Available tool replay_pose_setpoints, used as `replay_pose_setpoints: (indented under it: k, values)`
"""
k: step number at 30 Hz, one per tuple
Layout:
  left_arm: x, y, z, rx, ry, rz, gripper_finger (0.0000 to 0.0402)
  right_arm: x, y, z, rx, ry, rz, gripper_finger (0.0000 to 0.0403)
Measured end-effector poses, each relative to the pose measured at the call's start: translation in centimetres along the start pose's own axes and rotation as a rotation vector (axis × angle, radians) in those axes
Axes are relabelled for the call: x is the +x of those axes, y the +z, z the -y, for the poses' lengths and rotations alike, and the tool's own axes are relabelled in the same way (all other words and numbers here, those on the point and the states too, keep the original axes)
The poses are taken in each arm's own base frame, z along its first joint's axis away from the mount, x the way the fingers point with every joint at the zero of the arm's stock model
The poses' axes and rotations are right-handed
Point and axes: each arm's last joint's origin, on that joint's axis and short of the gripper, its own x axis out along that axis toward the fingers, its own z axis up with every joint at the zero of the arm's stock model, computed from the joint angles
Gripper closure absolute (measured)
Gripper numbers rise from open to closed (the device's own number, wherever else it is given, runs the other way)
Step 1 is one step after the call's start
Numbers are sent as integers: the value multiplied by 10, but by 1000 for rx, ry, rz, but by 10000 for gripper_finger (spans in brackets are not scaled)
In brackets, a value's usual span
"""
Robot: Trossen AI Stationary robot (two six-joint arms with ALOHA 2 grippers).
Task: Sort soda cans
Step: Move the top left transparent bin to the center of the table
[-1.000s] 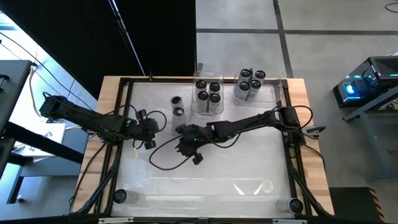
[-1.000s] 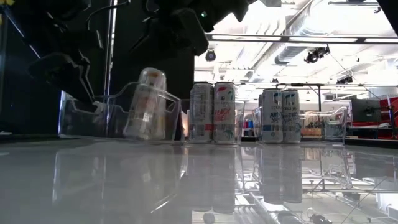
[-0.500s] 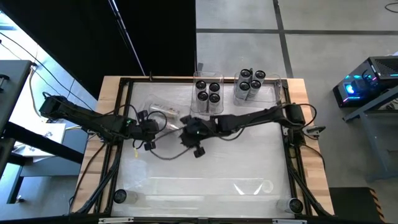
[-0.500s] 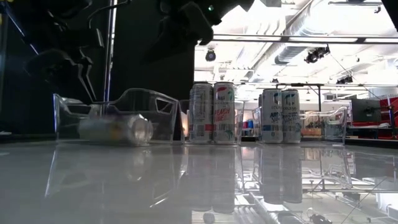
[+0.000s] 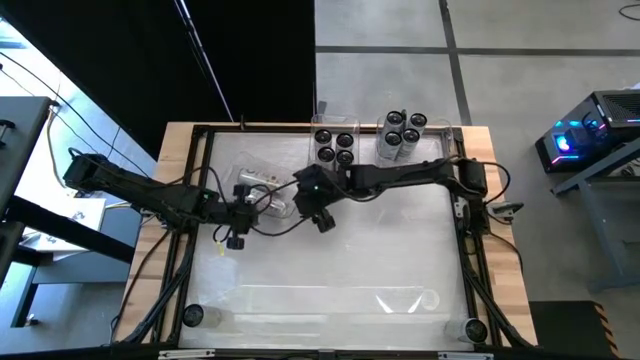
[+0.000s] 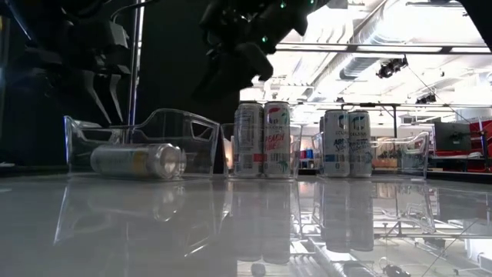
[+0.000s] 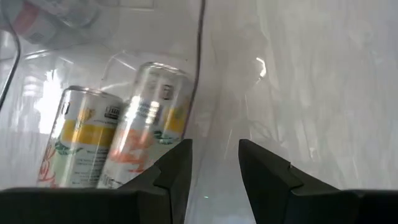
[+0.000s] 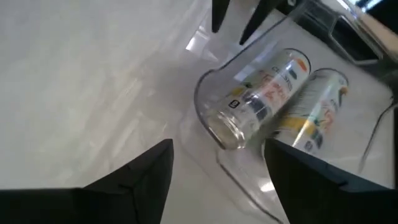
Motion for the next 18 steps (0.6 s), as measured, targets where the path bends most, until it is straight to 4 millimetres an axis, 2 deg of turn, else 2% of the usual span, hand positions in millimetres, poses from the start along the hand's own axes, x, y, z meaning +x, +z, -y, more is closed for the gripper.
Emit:
replay_pose_setpoints:
  k: [6,10,18]
  values:
    - [0,0,0,-24,3,-2,278,21,-12,-3,-63,54,-21,153]
    - [-2,-1,-1,-110,-3,2,273,23,-14,-4,-61,62,-40,163]
    - [-18,0,-3,-163,-111,103,245,23,-5,-23,-64,94,-66,194]
